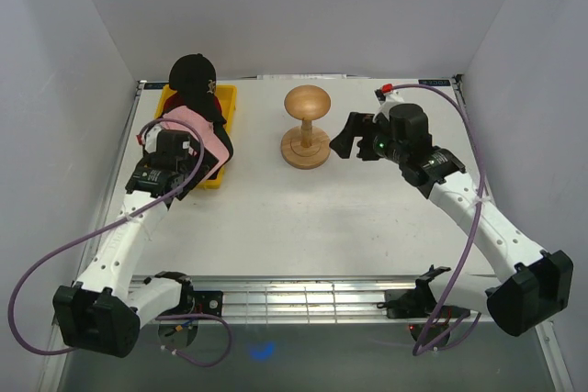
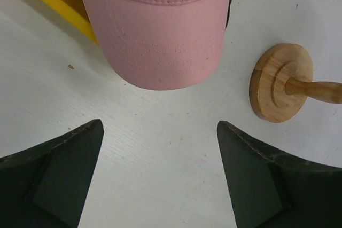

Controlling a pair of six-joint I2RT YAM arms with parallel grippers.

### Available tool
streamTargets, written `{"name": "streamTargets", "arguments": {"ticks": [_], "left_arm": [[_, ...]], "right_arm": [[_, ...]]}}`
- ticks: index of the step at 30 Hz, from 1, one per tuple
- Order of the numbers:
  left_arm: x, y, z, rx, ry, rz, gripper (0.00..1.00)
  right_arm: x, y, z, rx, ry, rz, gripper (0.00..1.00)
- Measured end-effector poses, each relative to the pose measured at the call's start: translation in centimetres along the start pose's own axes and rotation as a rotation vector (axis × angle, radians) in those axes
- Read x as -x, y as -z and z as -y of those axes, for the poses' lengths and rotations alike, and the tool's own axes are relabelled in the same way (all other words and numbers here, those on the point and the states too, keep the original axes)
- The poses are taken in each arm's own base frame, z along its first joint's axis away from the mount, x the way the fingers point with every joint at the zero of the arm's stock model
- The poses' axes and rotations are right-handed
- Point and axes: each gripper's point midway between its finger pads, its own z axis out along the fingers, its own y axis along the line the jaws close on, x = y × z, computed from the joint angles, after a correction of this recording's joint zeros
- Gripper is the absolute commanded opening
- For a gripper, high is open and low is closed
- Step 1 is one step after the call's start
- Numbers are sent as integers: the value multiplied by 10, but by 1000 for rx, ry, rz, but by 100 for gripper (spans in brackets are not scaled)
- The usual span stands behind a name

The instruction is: Stack the hats

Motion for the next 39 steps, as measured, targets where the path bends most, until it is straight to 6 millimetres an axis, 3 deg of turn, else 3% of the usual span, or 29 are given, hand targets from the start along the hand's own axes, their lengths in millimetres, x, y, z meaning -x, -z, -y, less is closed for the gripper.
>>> {"name": "streamTargets", "arguments": {"ticks": [5, 9, 16, 22, 27, 33, 39], "left_arm": [[-16, -11, -7, -2, -8, -37, 98], [5, 0, 6, -32, -44, 14, 98], [78, 64, 55, -153, -58, 191, 98], [140, 139, 96, -287, -64, 345, 98], [164, 167, 112, -329, -92, 406, 98], [164, 169, 110, -311, -122, 396, 98], [175, 178, 122, -343, -116, 418, 98]], "right_arm": [[-4, -13, -24, 127, -36, -29, 99], [-21, -40, -66, 247, -80, -74, 91], [-83, -99, -164, 413, -175, -213, 81], [-112, -145, -215, 464, -304, -216, 76], [-123, -174, -224, 452, -415, -195, 74], [-115, -199, -229, 440, -501, -151, 73], [-113, -216, -230, 424, -570, -121, 72]]}}
